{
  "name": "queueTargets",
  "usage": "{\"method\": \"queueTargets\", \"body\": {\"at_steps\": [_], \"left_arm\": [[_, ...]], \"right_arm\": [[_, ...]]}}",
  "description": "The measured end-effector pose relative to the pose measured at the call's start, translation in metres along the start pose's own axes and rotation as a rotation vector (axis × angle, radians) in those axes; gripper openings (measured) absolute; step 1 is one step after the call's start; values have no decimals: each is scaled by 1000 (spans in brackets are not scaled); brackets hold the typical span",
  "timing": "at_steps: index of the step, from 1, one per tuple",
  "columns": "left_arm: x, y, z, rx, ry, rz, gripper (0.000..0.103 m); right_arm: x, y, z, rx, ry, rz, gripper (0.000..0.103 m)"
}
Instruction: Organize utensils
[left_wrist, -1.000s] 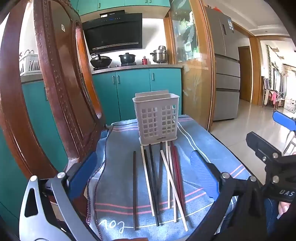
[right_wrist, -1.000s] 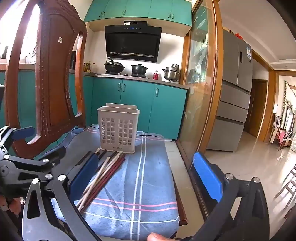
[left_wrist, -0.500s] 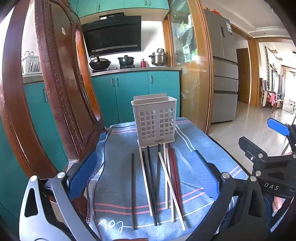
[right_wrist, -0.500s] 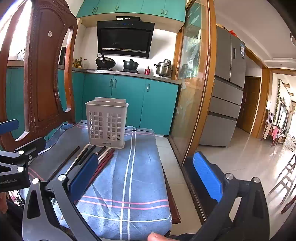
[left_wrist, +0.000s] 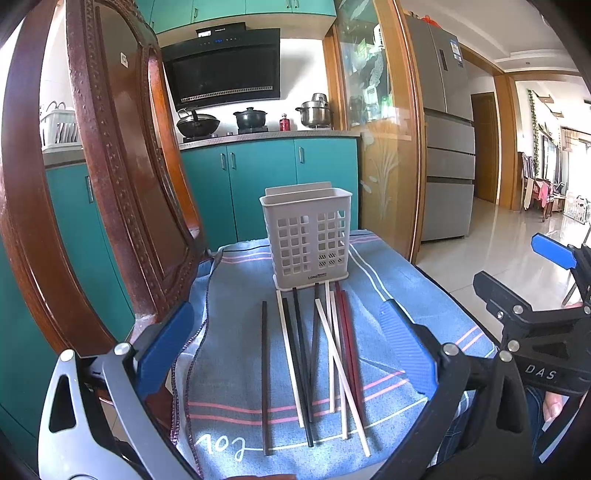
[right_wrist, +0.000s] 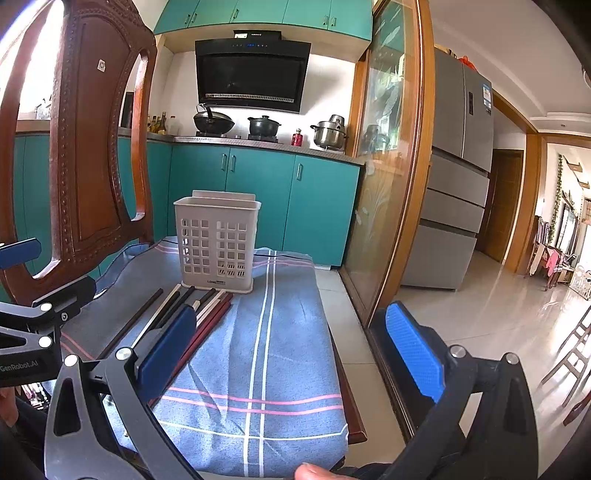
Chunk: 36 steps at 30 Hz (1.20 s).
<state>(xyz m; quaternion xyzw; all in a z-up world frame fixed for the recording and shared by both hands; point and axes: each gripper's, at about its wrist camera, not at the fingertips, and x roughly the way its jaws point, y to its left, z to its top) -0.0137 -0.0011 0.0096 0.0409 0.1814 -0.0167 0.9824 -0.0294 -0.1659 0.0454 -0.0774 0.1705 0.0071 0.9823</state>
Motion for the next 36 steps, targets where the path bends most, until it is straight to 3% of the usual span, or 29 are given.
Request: {"method": "queueTargets", "body": {"at_steps": [36], "left_arm": [[3, -1, -5, -1, 6, -2, 100]], "right_arm": [[2, 7, 1, -10, 3, 14, 100]]}}
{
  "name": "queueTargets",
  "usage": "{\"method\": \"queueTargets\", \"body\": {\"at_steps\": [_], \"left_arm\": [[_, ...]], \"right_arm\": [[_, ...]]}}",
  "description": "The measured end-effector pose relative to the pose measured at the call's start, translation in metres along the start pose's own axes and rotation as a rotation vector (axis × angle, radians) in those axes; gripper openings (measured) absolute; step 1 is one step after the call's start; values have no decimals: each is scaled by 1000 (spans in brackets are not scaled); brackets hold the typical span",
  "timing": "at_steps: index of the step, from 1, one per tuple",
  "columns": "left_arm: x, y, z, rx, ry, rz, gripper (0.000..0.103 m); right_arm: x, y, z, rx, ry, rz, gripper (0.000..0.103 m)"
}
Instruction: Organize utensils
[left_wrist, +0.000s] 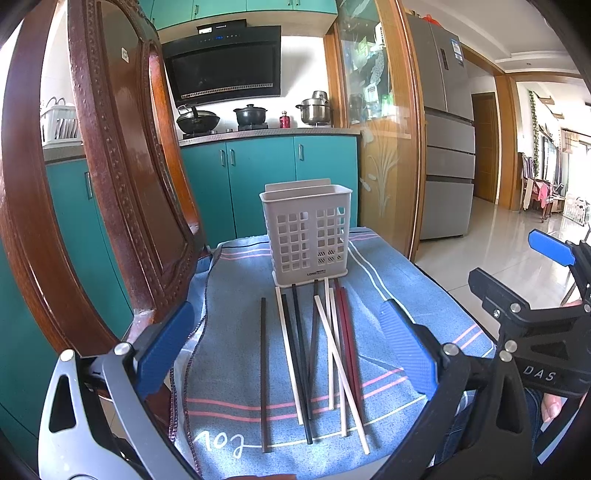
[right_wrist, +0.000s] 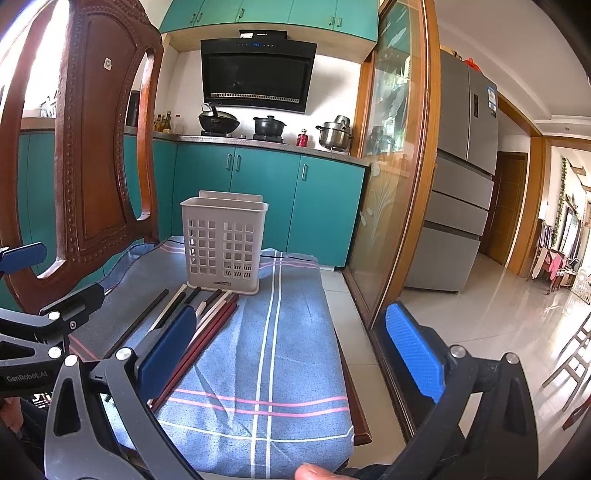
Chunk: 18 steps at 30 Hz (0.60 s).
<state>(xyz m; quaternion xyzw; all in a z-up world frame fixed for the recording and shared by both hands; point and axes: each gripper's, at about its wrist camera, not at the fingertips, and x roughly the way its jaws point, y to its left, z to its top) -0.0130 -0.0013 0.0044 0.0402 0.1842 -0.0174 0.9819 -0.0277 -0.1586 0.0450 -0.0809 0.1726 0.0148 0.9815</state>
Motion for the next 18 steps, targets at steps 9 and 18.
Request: {"method": "queueTargets", "body": {"at_steps": [9, 18], "left_arm": [[0, 0, 0, -1, 0, 0, 100], [0, 1, 0, -1, 0, -1, 100]], "right_arm": [[0, 0, 0, 0, 0, 0, 100], [0, 1, 0, 0, 0, -1, 100]]}}
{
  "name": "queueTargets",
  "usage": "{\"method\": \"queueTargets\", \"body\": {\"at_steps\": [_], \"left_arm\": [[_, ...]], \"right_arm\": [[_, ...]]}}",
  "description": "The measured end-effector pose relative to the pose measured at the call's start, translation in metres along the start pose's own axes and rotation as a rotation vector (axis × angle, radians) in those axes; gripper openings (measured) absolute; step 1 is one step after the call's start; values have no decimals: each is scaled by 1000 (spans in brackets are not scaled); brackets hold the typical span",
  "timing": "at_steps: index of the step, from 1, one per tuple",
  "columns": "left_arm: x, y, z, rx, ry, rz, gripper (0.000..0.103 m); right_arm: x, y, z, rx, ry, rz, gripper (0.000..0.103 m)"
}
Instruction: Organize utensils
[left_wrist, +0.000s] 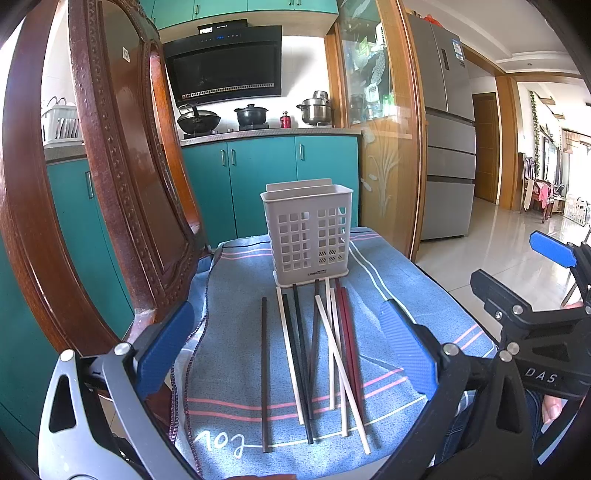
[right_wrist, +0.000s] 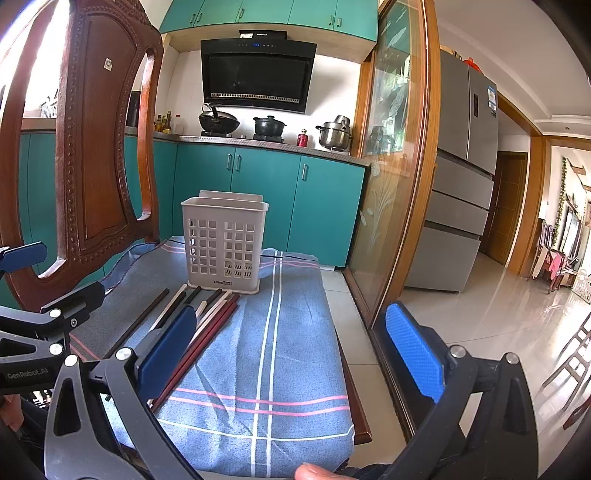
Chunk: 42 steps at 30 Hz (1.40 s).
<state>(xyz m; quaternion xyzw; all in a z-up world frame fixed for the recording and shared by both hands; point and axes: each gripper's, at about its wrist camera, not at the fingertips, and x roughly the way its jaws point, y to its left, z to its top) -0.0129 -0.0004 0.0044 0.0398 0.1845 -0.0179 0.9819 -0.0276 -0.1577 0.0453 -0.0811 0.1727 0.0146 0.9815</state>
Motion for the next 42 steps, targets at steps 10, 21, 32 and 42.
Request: {"method": "queueTargets", "body": {"at_steps": [10, 21, 32, 42], "left_arm": [[0, 1, 0, -1, 1, 1, 100], [3, 2, -1, 3, 8, 2, 100], [10, 6, -2, -10, 27, 6, 100], [17, 4, -5, -1, 43, 8, 100]], "right_arm": [[0, 0, 0, 1, 0, 1, 100], [3, 2, -1, -16, 14, -10, 100], [6, 4, -7, -44, 33, 21, 100], [14, -7, -8, -25, 49, -8, 100]]}}
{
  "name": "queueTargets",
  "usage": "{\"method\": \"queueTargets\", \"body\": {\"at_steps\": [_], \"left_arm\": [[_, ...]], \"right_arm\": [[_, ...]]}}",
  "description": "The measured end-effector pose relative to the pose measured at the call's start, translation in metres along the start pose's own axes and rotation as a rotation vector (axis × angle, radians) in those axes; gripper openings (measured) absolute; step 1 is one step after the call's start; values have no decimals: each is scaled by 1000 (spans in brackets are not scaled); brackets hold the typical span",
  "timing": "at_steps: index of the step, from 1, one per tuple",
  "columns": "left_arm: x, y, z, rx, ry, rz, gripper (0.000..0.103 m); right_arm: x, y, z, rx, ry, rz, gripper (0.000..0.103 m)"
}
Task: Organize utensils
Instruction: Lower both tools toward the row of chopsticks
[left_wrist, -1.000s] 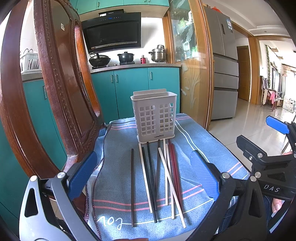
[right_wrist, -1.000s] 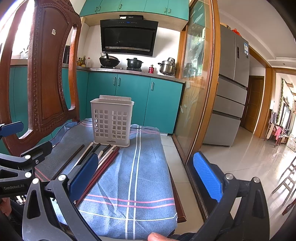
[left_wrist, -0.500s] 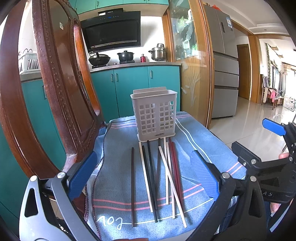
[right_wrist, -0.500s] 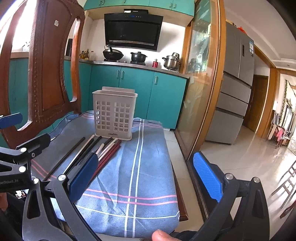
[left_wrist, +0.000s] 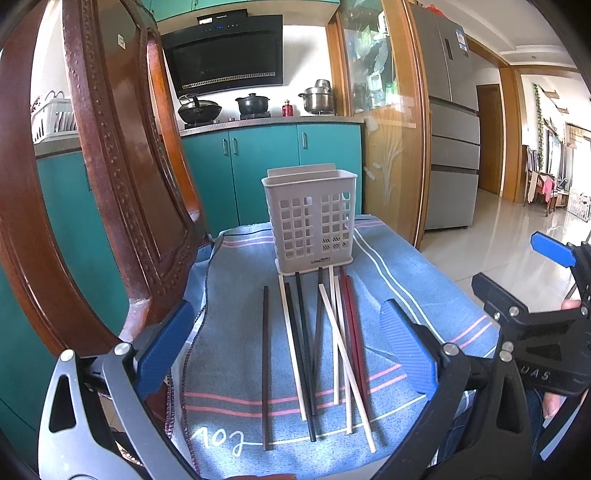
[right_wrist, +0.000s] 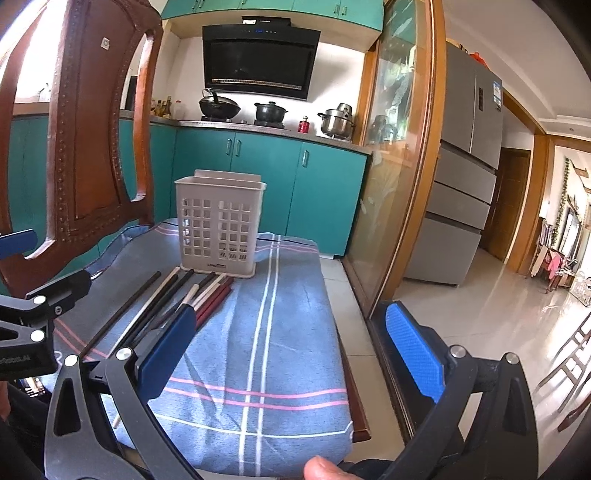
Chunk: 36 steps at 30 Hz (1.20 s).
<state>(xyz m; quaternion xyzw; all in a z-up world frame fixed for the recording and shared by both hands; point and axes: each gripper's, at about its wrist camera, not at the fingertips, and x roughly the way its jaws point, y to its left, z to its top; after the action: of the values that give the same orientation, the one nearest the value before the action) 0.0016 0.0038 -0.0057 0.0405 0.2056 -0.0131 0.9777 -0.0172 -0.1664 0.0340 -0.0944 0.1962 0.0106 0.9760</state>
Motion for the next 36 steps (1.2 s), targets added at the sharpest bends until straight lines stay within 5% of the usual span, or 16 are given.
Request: {"method": "queueTargets", "body": {"at_steps": [3, 6, 12, 18, 22, 26, 31, 36], "left_arm": [[6, -2, -2, 8, 14, 6, 100], [22, -6, -6, 33, 86, 55, 100], [57, -12, -16, 44, 278, 75, 100], [67, -16, -20, 59, 304, 89, 100], [77, -15, -19, 33, 331, 91, 100], [84, -15, -22, 22, 355, 85, 100], [91, -15, -23, 17, 374, 89, 100], [99, -11, -22, -4, 379, 95, 100]], "right_arm": [[9, -2, 1, -18, 15, -14, 100], [38, -5, 6, -54, 126, -38, 100], [110, -16, 29, 44, 333, 105, 99], [191, 39, 34, -12, 584, 293, 65], [226, 71, 23, -46, 692, 349, 57], [233, 78, 17, -51, 691, 389, 55], [229, 83, 16, -99, 660, 388, 33], [229, 74, 19, -74, 682, 416, 28]]}}
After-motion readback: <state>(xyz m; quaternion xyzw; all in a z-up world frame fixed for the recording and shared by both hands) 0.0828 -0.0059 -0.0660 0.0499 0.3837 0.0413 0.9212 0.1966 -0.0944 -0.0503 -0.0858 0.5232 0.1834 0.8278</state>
